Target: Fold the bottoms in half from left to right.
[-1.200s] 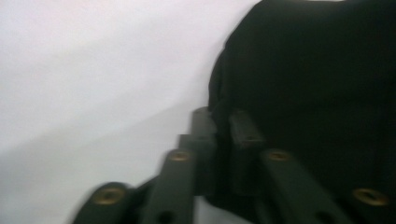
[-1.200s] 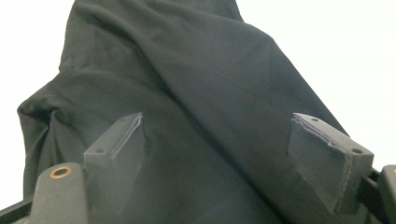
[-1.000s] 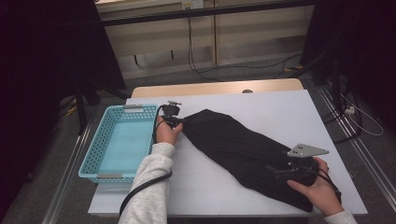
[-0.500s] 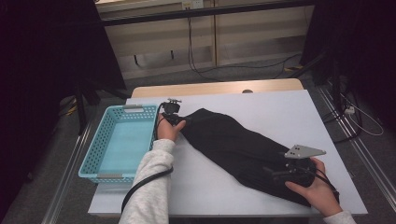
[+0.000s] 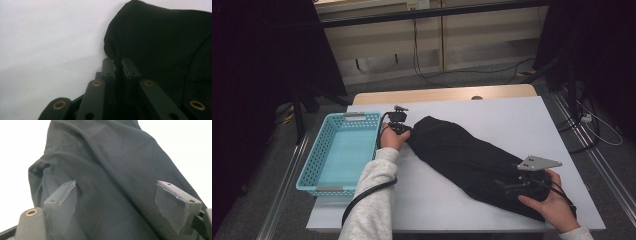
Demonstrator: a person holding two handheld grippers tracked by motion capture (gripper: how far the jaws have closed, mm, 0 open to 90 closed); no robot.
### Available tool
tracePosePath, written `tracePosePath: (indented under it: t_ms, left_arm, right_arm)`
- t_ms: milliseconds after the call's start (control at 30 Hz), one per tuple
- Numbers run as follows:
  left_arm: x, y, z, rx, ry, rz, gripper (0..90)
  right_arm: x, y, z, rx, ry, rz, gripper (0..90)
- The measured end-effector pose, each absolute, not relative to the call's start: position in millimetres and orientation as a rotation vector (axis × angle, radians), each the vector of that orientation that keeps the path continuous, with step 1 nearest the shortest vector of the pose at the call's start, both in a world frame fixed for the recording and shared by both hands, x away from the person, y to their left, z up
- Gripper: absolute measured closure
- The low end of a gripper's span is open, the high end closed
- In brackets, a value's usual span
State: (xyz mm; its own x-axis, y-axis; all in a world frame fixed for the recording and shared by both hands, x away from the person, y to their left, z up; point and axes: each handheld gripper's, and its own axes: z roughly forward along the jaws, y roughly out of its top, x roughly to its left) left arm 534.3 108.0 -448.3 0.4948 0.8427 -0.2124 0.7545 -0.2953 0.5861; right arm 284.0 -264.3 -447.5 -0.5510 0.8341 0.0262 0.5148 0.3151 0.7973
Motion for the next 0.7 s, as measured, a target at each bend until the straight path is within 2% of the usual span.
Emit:
tracePosePath:
  t_ms: [267,567,700]
  left_arm:
    - [528,114,-433,2.058,1.352,0.159,83.5]
    - [524,114,-428,2.059,1.340,0.166,83.5]
    - [523,115,-427,2.049,1.347,0.168,83.5]
  right_arm:
    - [280,-248,-445,1.148,2.244,1.138,25.2]
    - [281,-217,-455,1.068,2.377,1.198,47.3]
    - [279,-205,-458,1.022,2.406,1.202,48.5]
